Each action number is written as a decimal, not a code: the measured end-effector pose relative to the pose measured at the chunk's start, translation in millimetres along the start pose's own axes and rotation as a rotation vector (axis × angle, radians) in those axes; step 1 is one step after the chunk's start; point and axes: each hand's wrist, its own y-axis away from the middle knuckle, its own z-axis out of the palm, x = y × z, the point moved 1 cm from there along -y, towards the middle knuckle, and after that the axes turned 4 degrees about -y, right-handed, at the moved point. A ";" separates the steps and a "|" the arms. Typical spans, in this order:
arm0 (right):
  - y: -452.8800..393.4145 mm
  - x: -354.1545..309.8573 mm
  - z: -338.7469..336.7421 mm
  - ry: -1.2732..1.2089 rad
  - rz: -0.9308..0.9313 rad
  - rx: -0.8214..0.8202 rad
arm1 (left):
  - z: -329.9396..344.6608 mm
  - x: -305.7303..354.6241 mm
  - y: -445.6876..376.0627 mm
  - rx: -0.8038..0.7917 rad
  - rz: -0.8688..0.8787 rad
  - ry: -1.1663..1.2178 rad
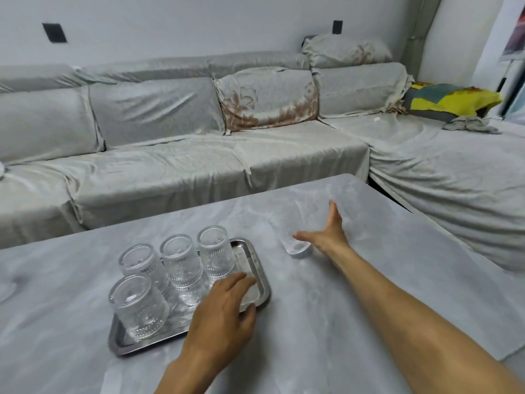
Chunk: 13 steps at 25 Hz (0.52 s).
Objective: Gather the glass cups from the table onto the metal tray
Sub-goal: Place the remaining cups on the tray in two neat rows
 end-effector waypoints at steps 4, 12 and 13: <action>-4.4 -3.3 39.4 0.041 -0.010 -0.161 | 11.5 -5.4 -12.1 0.031 -0.034 0.066; 35.5 -17.7 53.3 -0.245 -0.042 0.044 | -13.9 -30.2 16.0 0.068 -0.130 0.156; 41.6 -26.3 46.7 -0.270 -0.070 0.039 | -23.6 -34.8 21.3 0.092 -0.159 0.171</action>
